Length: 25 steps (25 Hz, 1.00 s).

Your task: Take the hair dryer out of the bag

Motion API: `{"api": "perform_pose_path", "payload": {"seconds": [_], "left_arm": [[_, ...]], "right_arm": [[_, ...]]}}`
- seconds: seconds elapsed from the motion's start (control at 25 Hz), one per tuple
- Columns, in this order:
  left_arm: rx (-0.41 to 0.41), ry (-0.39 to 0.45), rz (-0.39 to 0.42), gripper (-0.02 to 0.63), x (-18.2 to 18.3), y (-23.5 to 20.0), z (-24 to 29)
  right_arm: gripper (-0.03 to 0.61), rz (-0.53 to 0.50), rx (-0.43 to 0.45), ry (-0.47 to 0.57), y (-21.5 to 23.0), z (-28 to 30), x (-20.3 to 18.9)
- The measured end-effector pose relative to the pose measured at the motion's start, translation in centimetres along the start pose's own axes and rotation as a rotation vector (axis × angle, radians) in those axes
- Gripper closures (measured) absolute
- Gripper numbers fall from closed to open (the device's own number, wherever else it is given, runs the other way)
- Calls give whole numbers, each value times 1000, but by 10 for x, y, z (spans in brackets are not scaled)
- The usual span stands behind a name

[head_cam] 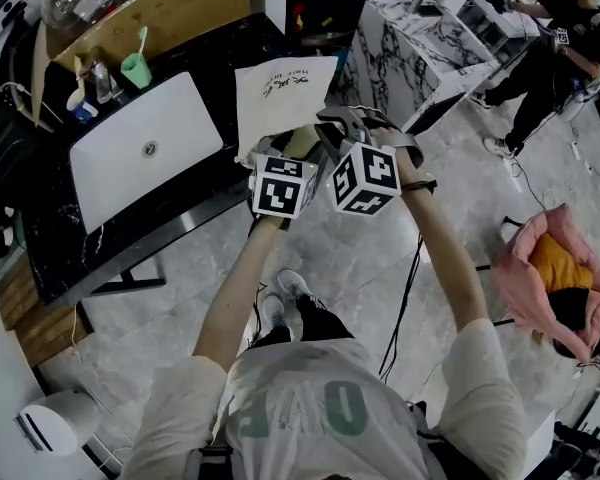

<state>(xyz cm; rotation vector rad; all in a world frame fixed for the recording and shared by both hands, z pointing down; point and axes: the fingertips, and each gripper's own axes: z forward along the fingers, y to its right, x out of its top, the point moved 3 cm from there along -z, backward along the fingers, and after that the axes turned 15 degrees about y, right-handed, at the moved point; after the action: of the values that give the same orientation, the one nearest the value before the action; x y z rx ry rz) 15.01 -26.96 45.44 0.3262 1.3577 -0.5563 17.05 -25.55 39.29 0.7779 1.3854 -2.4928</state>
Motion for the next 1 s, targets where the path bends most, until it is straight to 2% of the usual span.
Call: {"api": "perform_pose_path", "payload": {"seconds": [0.16, 0.32, 0.48, 0.68, 1.0], "left_arm": [[34, -16, 96, 341, 7, -16, 13], [27, -41, 97, 341, 7, -22, 25], [27, -67, 148, 344, 5, -25, 34], [94, -52, 152, 344, 11, -47, 43], [131, -48, 206, 344, 23, -72, 45]], "right_arm": [[537, 79, -16, 54, 7, -1, 6], [537, 179, -33, 114, 17, -1, 9], [537, 268, -41, 167, 26, -1, 9], [537, 269, -46, 191, 29, 0, 9], [537, 226, -19, 187, 23, 10, 11]]}}
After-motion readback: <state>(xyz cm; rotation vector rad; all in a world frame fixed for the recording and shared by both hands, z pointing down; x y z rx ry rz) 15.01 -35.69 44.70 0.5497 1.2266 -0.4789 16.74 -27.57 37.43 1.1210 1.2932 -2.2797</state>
